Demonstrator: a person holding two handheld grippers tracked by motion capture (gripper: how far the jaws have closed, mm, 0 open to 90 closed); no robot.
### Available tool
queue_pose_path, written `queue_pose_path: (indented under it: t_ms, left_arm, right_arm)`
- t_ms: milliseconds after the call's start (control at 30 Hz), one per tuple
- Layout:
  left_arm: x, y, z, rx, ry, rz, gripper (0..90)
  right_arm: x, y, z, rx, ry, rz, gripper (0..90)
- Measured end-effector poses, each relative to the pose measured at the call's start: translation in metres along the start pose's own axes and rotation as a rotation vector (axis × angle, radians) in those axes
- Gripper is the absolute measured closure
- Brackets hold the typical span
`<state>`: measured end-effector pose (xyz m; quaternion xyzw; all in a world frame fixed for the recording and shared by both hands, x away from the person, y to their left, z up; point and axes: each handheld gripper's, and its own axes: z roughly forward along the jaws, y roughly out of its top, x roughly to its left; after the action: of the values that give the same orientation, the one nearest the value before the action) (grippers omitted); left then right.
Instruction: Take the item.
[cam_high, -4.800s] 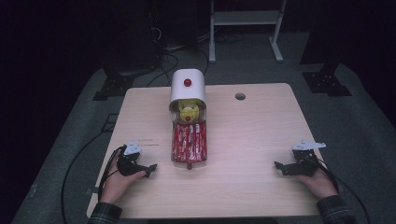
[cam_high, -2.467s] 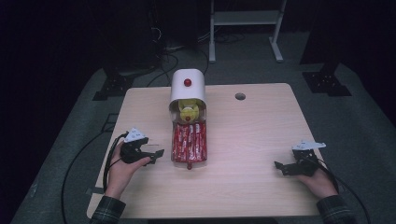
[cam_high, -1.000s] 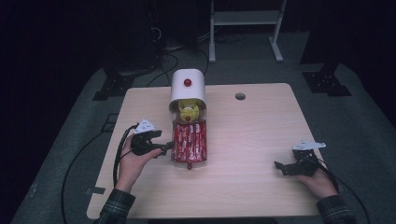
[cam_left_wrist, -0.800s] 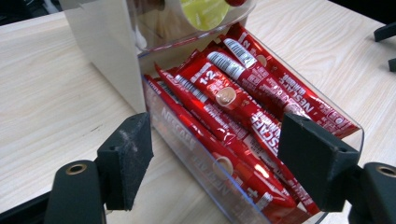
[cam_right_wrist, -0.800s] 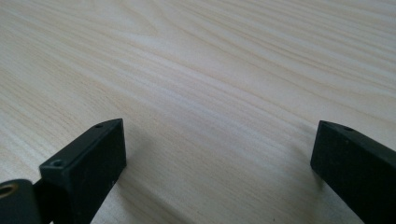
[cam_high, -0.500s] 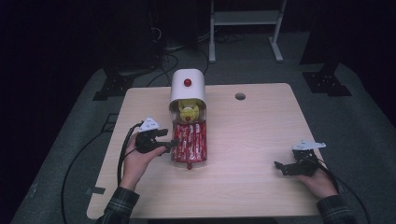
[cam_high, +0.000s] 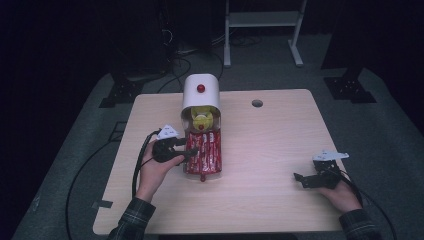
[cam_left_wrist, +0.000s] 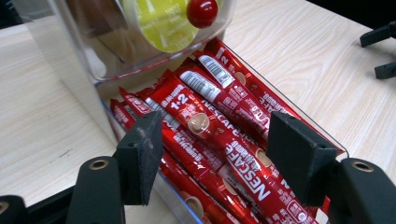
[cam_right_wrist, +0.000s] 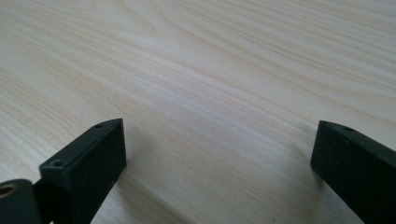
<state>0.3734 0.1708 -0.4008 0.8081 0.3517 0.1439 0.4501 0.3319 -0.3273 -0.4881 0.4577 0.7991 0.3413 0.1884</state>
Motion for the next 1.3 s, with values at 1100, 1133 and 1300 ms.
queue_pose_path:
  t_ms: [1100, 1133, 1300]
  left_arm:
    - [-0.009, -0.007, 0.030, 0.071, -0.002, -0.004, 58.1]
    - [-0.009, -0.007, 0.030, 0.071, -0.005, -0.018, 59.3]
    - [-0.007, -0.009, 0.030, 0.064, -0.011, -0.076, 72.2]
  right_arm:
    - [0.000, 0.000, 0.000, 0.000, 0.000, 0.000, 2.6]
    - [0.000, 0.000, 0.000, 0.000, 0.000, 0.000, 2.6]
    - [0.001, -0.001, -0.001, 0.001, 0.001, -0.001, 2.6]
